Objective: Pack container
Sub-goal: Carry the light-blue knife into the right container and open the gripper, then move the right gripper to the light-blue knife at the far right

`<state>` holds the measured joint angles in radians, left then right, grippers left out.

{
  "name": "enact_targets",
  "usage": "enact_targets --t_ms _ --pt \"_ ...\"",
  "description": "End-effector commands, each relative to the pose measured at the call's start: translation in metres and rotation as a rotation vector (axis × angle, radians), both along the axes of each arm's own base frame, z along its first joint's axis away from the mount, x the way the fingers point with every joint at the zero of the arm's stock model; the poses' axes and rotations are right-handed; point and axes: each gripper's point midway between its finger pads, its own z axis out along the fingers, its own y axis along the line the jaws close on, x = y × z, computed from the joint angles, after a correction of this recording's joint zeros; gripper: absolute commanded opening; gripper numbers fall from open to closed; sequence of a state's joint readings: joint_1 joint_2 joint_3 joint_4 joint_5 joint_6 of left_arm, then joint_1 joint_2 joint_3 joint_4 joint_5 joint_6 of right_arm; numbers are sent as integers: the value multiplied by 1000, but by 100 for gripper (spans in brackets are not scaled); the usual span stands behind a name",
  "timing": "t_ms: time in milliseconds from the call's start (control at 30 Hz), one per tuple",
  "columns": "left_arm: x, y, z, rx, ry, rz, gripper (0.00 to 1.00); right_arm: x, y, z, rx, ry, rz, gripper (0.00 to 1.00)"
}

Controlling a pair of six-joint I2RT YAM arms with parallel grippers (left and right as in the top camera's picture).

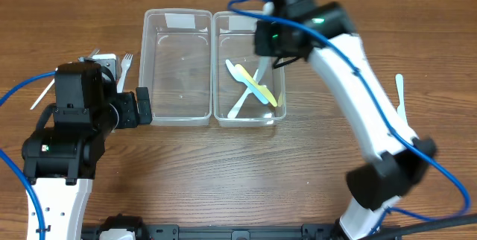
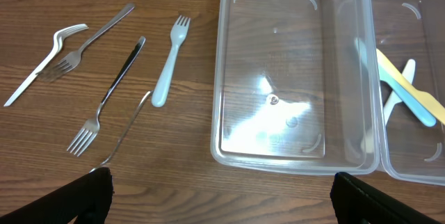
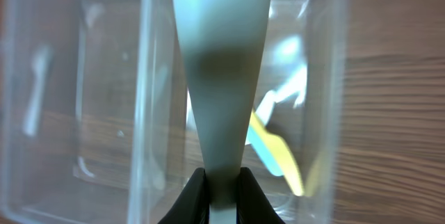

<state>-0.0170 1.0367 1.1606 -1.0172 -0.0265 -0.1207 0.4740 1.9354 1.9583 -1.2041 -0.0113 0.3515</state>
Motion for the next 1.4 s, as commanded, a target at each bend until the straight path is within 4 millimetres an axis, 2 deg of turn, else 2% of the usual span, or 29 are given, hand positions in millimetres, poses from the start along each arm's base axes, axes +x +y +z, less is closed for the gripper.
enact_targets --t_ms 0,100,200,267,433,500,567,667,733,800,867,900,967,1067,1167,1233,1367 --pt "3 3 9 9 -24 -3 100 1 16 -53 -71 86 61 4" --pt "3 3 9 9 -23 -3 100 1 19 -89 -111 151 82 6" --pt "3 3 8 9 -23 -3 100 1 19 -106 -129 183 87 10" --pt "3 3 9 9 -23 -3 100 3 20 -108 -132 178 101 25" --pt "3 3 9 9 -23 -3 100 8 22 -99 -121 154 101 27" --pt "3 3 8 10 -20 -3 100 13 23 -83 -110 130 97 28" --pt "3 3 8 9 -19 -3 100 23 20 -54 -94 83 80 28" --pt "2 3 8 9 -18 -3 100 42 0 6 -72 -27 19 33" --pt "2 3 7 9 -15 -3 100 51 -24 45 -52 -94 -35 34" --pt "1 3 6 9 -10 -3 100 56 -58 82 -31 -151 -106 60" --pt "0 3 6 9 -7 -3 100 57 -109 114 -23 -194 -208 65" --pt "0 3 6 10 -8 -3 100 55 -135 124 -27 -204 -258 77" --pt "1 3 6 10 -8 -3 100 47 -194 136 -39 -204 -380 91" --pt "0 3 6 10 -8 -3 100 43 -256 140 -33 -210 -428 100" --pt "0 3 6 10 -7 -3 100 36 -311 129 -26 -174 -514 100" --pt "1 3 6 14 -8 -6 100 27 -345 114 -60 -125 -549 100" --pt "1 4 6 34 -7 -20 100 3 -408 68 -137 22 -674 100"
